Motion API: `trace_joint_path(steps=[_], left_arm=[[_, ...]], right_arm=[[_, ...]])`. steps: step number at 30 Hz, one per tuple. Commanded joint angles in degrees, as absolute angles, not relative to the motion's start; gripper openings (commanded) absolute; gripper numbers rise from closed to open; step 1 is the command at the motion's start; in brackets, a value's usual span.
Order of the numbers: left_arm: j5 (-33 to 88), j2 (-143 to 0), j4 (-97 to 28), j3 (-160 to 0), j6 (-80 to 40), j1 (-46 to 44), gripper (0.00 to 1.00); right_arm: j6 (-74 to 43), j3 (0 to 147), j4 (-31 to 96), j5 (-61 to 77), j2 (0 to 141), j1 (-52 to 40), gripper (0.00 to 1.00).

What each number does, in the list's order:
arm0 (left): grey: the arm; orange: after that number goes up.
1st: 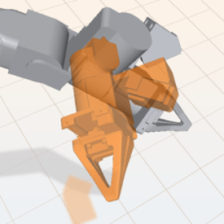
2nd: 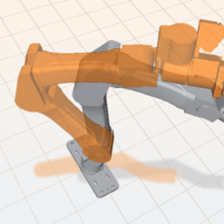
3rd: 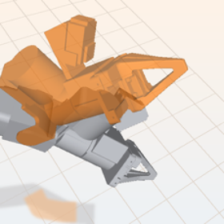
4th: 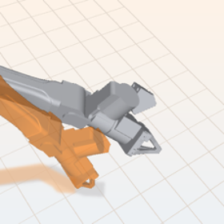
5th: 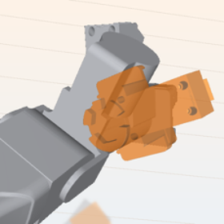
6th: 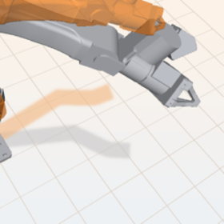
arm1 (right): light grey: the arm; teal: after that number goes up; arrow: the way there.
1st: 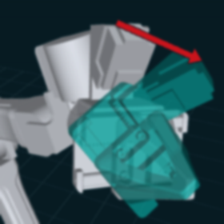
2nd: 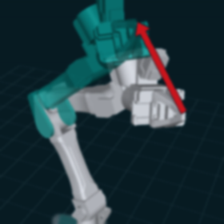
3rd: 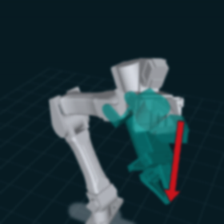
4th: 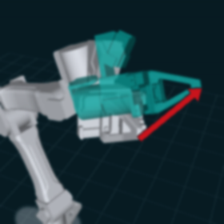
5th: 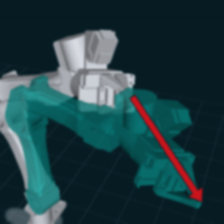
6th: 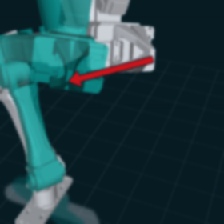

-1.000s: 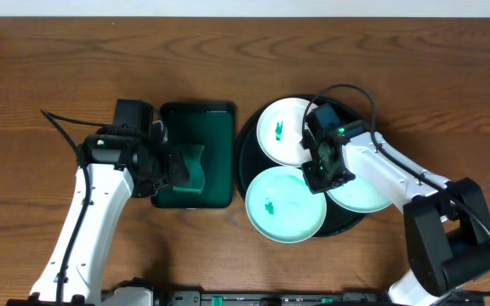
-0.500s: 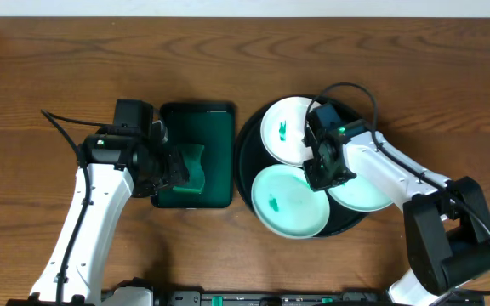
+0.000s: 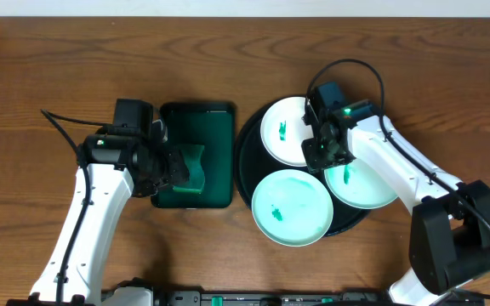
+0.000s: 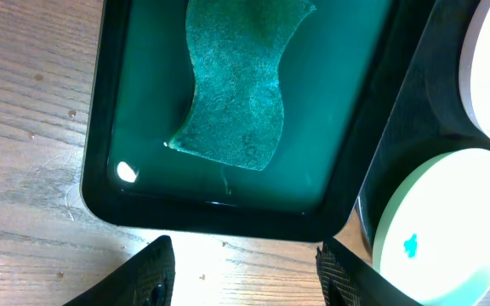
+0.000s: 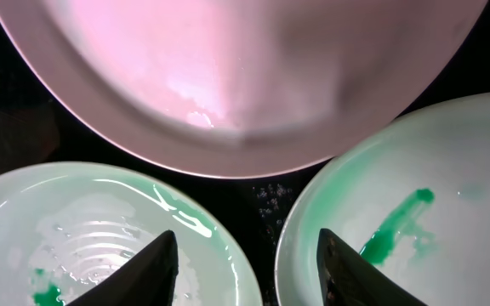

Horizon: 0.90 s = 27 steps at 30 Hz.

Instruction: Clean dirty plates on tray and stack at the side

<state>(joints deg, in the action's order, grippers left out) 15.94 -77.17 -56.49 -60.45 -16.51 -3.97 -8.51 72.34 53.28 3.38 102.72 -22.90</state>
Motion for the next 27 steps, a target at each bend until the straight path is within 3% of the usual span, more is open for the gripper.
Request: trace_joint_path(steps=[1, 7, 9, 15, 27], left_arm=[[15.4, -77.4, -56.4, -60.1, -16.2, -4.2, 0.55], [15.4, -77.5, -54.8, -60.1, -16.2, -4.2, 0.55], [15.4, -77.9, -53.5, -60.1, -16.2, -4.2, 0.49], [12.0, -83.3, -49.9, -60.1, -16.2, -4.6, 0.47], [11.7, -94.2, -42.5, -60.1, -16.2, -4.8, 0.47]], right_arm=[[-8.5, 73.0, 52.8, 3.0, 102.1, -22.3, 0.51], [-9.8, 72.9, 47.1, -3.2, 102.2, -22.1, 0.48], [-11.4, 72.9, 45.6, -4.9, 102.2, -21.5, 0.50], [-12.3, 72.9, 41.7, -0.5, 102.3, -16.1, 0.50], [-11.9, 69.1, 31.1, 3.7, 103.5, -10.2, 0.40]])
